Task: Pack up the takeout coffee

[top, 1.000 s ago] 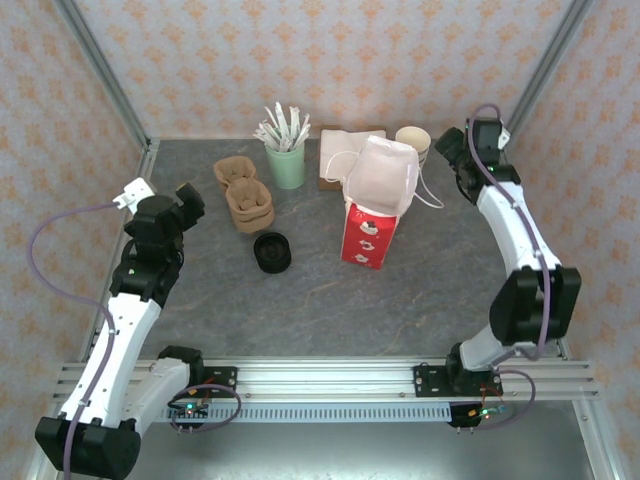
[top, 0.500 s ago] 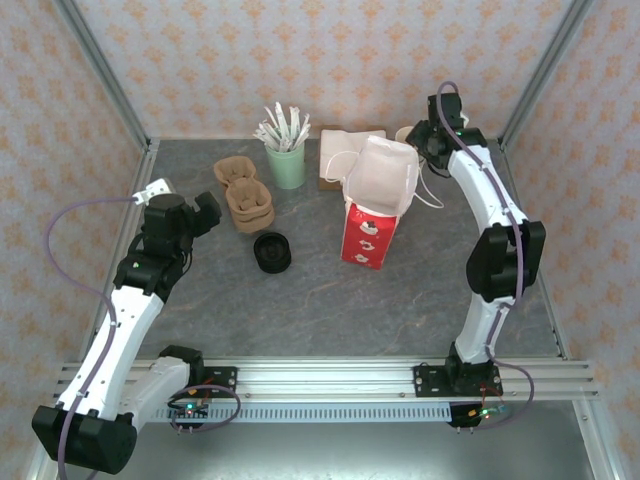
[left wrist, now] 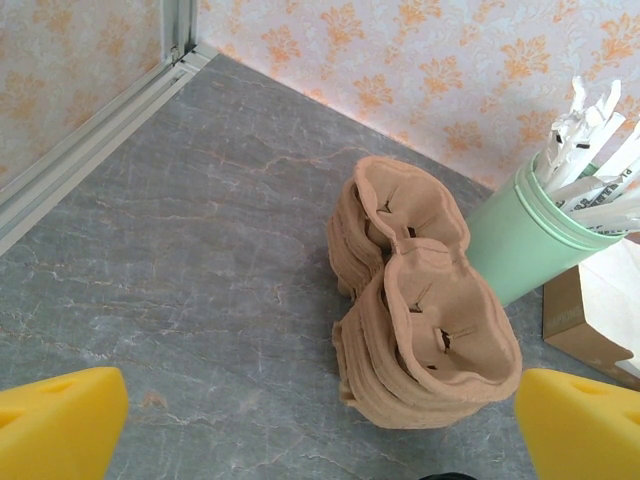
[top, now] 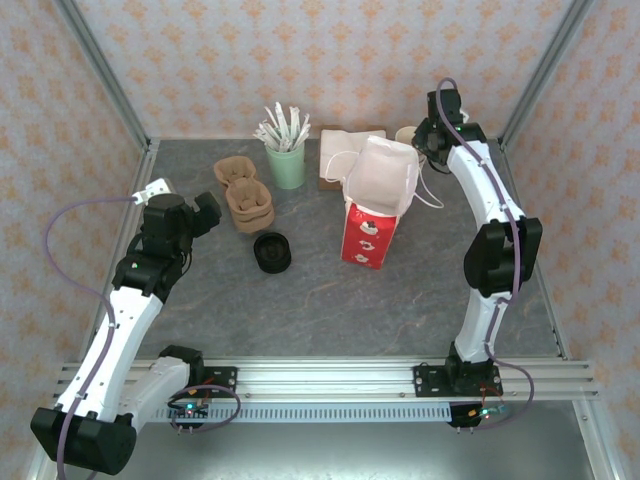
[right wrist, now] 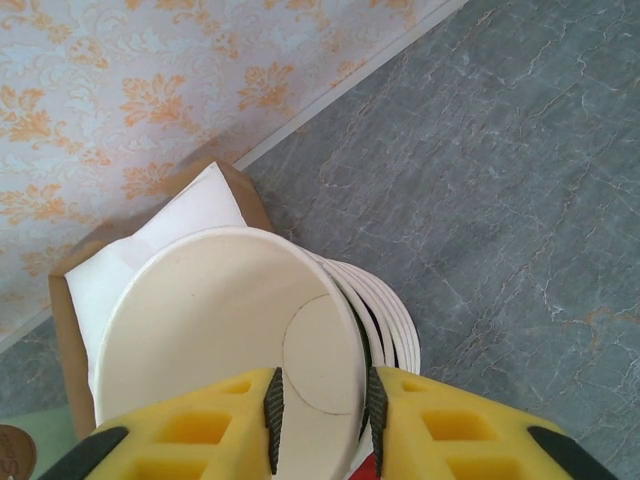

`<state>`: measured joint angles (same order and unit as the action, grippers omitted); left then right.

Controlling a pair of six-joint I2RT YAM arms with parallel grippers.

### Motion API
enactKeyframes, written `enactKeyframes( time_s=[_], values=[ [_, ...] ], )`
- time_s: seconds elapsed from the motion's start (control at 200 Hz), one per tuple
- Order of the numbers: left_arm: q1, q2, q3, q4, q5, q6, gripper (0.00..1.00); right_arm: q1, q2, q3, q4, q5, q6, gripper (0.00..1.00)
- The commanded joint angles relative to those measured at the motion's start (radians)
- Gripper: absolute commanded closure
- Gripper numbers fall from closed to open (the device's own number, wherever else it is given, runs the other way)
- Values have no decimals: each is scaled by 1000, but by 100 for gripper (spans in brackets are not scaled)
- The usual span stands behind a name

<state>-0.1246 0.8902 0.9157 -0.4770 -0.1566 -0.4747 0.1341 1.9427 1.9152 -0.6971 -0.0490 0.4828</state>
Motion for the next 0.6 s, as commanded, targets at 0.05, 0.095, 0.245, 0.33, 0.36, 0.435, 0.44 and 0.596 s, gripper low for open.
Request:
enactKeyframes(
  time_s=[0.05,0.095,0.245,0.33,0.36,0.435,0.44,0.596],
  values=[
    [-5,-6,28,-31,-18,-13,0,2,21,34,-32,23,-4,70],
    [-4,-8,29,-34,-18,-15,0,2,22,34,-32,26,-4,70],
    [-4,-7,35,-41,-21,-15,0,2,32,38,-32,26,-6,70],
    [-5,-8,38,-46,-18,-15,0,2,35,40,-34,26,-5,72],
    [-6,-8,39,-48,-17,-15,0,2,34,39,-34,26,-5,75],
    [-4,-8,43,-50,-18,-15,0,2,34,43,-34,23,-9,84],
    [-5,-8,43,-50,-18,-15,0,2,35,44,-35,23,-10,84],
    [-5,-7,55,-58,-13,-15,0,4,13,60,-52,27,-15,92]
  ],
)
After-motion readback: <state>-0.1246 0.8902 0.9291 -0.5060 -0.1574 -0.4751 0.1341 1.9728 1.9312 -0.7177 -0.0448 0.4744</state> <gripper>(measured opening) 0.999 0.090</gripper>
